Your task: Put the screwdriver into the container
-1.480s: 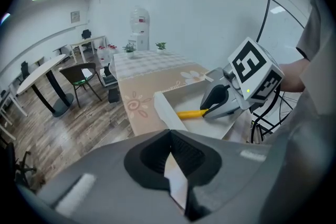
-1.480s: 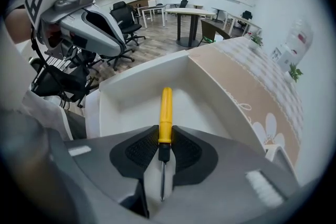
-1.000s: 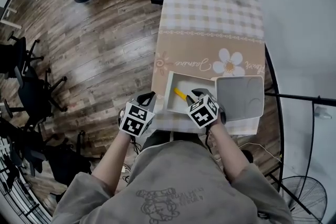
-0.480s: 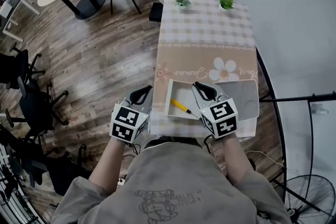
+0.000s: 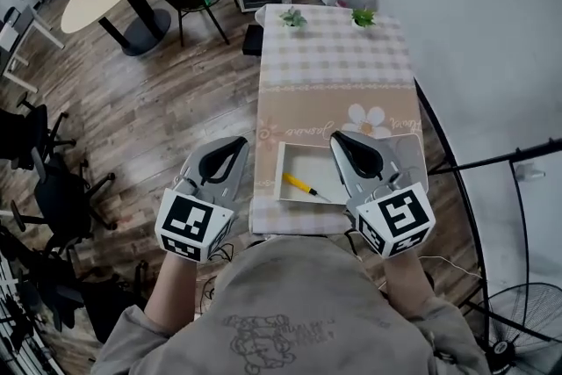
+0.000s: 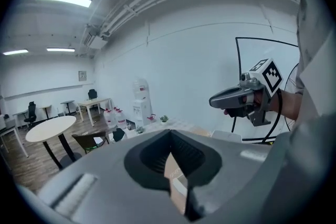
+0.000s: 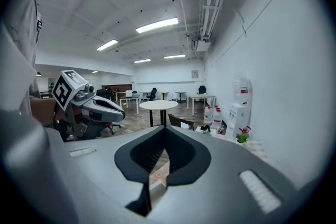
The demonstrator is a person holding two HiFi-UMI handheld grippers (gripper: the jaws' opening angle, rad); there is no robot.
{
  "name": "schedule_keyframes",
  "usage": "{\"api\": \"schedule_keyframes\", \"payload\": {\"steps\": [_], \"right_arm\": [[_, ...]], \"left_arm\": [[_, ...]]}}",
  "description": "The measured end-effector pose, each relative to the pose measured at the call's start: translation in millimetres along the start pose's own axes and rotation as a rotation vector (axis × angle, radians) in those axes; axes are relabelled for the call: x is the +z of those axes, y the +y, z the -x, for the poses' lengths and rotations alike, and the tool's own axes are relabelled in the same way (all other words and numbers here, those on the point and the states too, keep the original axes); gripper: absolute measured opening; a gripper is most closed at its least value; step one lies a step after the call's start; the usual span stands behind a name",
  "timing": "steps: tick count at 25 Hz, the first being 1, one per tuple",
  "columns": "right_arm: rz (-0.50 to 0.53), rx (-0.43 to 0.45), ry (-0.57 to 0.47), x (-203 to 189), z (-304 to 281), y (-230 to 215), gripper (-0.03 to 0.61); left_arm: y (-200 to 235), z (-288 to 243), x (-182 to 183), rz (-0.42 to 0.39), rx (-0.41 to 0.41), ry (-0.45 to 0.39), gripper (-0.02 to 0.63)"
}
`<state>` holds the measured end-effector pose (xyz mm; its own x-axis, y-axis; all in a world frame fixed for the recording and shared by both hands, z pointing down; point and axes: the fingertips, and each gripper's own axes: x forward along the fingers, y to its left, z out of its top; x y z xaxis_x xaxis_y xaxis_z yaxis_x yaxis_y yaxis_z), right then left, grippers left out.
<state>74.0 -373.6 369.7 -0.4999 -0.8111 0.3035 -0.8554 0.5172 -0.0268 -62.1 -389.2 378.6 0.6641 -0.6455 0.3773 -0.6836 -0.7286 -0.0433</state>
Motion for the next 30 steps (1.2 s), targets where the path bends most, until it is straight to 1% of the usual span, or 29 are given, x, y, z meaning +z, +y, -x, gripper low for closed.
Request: {"api": "schedule_keyframes", "payload": {"steps": [4, 7, 9, 13, 15, 21, 30], "right_arm": [[0.004, -0.005, -0.089, 26, 23, 5, 0.028], [-0.016, -0.006, -0.126, 34, 38, 10, 0.028], [-0.020, 0.000, -0.124, 32, 46, 13, 0.026], [-0.019, 0.010, -0.088, 21, 51, 16, 0.026], [-0.018, 0.009, -0.075, 16, 51, 17, 0.026], [-0.015, 0.010, -0.072, 14, 53, 20, 0.026], [-0.022, 0.012, -0.060, 8, 60, 18, 0.026]], "left_arm": [[-6, 17, 14, -0.002, 0.000, -0.042, 0.001], [-10, 30, 20, -0.019, 0.021, -0.074, 0.001], [-13, 37, 23, -0.014, 0.035, -0.094, 0.000], [-20, 41, 15, 0.050, 0.022, -0.087, 0.000], [-22, 42, 15, 0.061, 0.018, -0.083, 0.001], [-27, 43, 15, 0.035, 0.007, -0.083, 0.000], [-34, 45, 17, 0.028, 0.005, -0.083, 0.001]]}}
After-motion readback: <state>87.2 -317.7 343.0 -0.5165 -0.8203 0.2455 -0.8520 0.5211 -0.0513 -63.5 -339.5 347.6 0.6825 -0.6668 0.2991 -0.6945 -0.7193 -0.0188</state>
